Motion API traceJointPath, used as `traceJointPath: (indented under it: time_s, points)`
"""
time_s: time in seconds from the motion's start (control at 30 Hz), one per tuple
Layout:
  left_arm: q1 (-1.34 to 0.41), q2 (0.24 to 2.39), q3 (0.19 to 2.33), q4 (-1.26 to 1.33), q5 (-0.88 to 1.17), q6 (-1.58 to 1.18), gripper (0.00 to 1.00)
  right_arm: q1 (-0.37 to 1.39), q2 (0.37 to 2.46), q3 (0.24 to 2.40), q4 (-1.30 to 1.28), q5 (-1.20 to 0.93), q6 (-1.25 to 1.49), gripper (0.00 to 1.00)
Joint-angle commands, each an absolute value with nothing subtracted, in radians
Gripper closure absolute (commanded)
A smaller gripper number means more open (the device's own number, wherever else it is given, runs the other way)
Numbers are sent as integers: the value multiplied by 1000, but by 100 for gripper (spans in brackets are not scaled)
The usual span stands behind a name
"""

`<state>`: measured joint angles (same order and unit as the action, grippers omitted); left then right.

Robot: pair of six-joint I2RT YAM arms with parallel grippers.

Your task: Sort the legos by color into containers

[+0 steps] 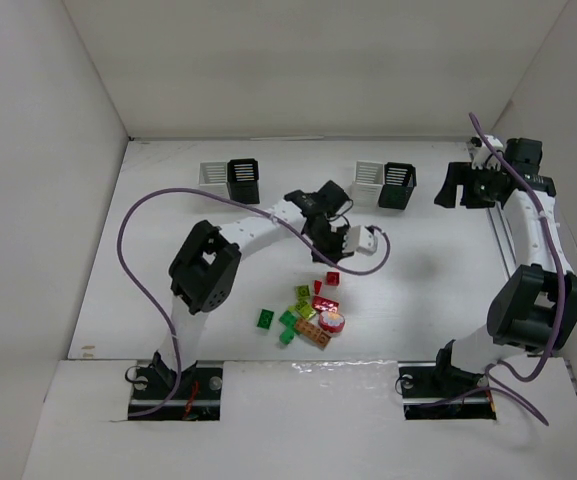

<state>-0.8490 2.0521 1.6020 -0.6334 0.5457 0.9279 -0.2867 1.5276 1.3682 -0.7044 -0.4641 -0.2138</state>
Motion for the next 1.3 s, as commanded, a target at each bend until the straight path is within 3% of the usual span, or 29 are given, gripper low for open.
traceJointPath:
  time_s: [0.0, 0.17, 0.33, 0.37, 0.4, 0.57, 0.97, 1.27]
  points:
    - [-782, 2028, 1756, -681, 557, 882, 100, -282, 1529, 1420, -703, -486, -222, 19]
    - [-678, 2002, 1931, -715, 568, 747, 100, -256, 1529, 1430, -703, -495, -222, 19]
    - [-643, 1960, 1953, -736, 531, 724, 100, -236, 1549, 1448, -703, -505, -222, 19]
    - [-643, 1948, 1953, -759, 531, 756, 96, -226, 1549, 1448, -703, -505, -222, 19]
    - [-655, 1948, 1930, -791, 547, 765, 72, -225, 1549, 1448, -703, -505, -222, 19]
    - [-733, 1867, 1711, -769, 592, 801, 32, -216, 1559, 1466, -703, -505, -222, 18]
    - [-867, 1916, 1499, -531, 549, 836, 30, -216, 1549, 1457, -733, -476, -250, 18]
    - [-876, 2002, 1531, -491, 489, 848, 31, -216, 1531, 1457, -742, -476, -259, 18]
